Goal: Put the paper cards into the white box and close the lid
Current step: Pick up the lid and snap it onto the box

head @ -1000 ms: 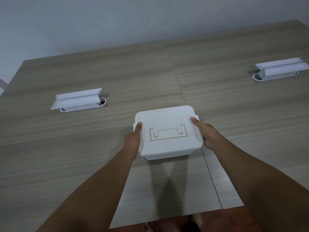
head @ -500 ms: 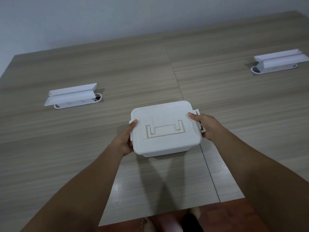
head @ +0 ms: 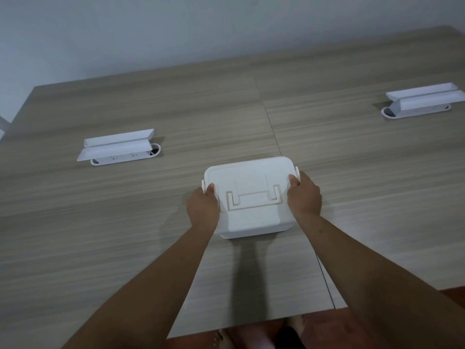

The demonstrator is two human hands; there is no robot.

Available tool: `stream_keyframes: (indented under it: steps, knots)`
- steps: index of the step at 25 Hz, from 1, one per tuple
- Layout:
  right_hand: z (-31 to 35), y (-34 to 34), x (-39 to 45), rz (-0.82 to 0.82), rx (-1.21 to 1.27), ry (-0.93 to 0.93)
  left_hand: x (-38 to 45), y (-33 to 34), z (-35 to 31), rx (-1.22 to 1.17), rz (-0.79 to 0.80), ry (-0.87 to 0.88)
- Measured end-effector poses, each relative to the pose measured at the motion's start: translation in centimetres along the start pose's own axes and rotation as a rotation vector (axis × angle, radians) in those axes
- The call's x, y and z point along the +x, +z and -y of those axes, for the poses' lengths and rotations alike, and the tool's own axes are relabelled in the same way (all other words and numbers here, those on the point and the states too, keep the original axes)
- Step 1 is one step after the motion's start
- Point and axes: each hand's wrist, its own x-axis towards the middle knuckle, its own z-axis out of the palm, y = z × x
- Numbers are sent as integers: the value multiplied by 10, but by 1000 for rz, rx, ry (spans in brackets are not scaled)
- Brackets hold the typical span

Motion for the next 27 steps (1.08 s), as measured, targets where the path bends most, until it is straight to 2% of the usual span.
stream_keyframes:
  steps: [2, 5, 9, 13, 16, 21, 25, 27]
  knots:
    - [-1, 0, 0, 34, -13, -15, -3, 7, 1, 72, -46, 80]
    - [-3, -3, 5, 139, -65, -39, -3, 12, 0, 150, -15, 140]
    - [-5, -15, 15, 323, 100, -1, 0, 11, 2, 131, 17, 152]
    - [-4, -8, 8, 172, -182, -211, 0, 11, 0, 182, 6, 167]
    - [-6, -5, 9, 161, -232, -282, 1, 12, -3, 240, -1, 193]
    - [-9, -3, 12, 162, -17, -140, 5, 13, 6, 139, -75, 181]
    - [-14, 2, 14, 148, -24, -72, 6, 13, 6, 155, -69, 44]
    - [-12, 3, 11, 109, -108, -77, 5, 12, 5, 155, -41, 32]
